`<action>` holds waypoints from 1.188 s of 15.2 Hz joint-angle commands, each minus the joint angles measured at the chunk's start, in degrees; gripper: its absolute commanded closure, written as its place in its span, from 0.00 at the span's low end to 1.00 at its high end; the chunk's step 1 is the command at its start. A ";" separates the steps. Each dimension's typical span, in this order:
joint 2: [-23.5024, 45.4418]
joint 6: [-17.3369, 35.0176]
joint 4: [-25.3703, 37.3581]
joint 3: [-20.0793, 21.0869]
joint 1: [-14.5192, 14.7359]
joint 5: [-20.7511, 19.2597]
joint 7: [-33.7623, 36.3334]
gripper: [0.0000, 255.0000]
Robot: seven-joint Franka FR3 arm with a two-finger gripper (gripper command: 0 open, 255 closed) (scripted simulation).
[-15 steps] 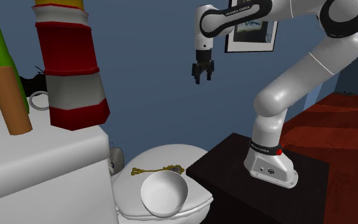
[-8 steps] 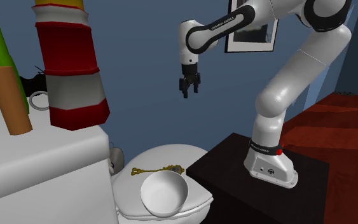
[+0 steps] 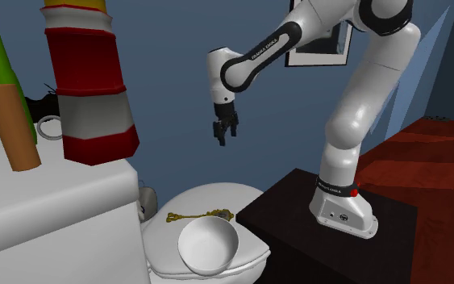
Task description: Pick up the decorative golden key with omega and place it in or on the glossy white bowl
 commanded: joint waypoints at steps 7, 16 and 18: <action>15.31 7.90 4.28 5.42 3.38 -3.72 3.65 0.00; 33.15 13.23 11.98 8.49 8.90 -12.26 9.61 0.00; 37.09 13.89 14.11 8.59 10.60 -14.27 10.81 0.00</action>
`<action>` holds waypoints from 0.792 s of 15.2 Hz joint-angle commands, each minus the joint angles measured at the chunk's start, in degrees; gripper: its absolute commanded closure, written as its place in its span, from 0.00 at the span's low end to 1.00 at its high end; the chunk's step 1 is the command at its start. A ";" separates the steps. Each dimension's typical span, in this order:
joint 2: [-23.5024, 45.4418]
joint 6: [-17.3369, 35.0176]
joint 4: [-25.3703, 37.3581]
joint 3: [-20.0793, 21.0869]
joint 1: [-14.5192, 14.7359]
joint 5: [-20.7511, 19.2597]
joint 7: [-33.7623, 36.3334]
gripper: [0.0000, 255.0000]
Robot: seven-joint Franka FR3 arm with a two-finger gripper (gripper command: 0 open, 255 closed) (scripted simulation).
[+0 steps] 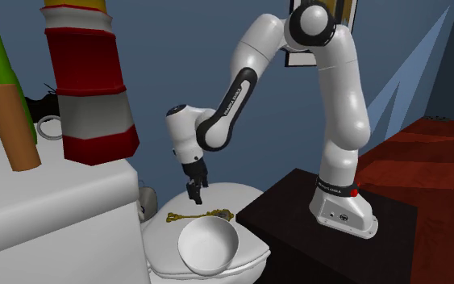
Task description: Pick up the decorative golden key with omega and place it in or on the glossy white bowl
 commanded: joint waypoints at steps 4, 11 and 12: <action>7.81 1.38 4.40 -0.33 3.41 -3.89 2.21 0.00; 11.63 5.50 3.88 -2.21 4.22 -6.62 4.02 0.00; 11.63 5.50 3.88 -2.21 4.23 -6.62 4.02 0.00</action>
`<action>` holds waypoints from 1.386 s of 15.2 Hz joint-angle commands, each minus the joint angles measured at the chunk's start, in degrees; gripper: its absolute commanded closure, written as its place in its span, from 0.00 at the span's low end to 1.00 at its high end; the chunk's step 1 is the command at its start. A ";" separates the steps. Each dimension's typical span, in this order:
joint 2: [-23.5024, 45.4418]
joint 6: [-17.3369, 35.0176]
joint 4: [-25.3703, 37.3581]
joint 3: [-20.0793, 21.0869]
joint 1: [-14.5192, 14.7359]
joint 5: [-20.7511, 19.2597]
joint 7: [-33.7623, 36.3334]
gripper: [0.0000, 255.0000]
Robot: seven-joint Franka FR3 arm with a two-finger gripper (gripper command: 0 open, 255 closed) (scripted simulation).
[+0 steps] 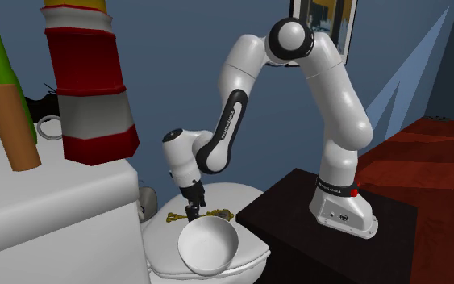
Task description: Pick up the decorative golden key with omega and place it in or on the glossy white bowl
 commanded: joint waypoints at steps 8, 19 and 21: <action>0.24 0.19 0.07 -0.10 0.06 -0.14 0.09 1.00; -1.99 -1.37 -0.47 0.82 -0.60 1.10 -0.85 1.00; -3.47 -2.44 -0.77 1.40 -1.00 1.96 -1.50 1.00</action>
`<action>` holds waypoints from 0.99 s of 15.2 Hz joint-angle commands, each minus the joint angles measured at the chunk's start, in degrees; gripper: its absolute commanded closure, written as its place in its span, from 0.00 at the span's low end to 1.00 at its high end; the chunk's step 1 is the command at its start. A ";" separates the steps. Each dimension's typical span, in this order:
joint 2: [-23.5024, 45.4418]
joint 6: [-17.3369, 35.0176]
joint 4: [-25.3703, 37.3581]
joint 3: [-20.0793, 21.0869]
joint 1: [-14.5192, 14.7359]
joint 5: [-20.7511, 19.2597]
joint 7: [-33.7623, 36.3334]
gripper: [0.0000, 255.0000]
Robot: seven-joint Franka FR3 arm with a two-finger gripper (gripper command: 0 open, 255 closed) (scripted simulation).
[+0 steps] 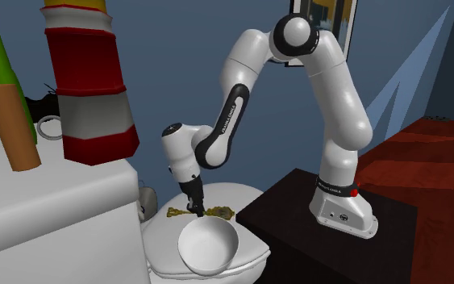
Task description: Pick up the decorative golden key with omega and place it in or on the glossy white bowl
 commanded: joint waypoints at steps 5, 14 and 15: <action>-4.51 -3.33 -0.83 1.64 -1.21 2.69 -2.10 1.00; -10.69 -8.71 -0.92 3.52 -2.45 6.65 -5.15 1.00; -11.34 -9.34 -0.87 3.68 -2.56 7.07 -5.48 1.00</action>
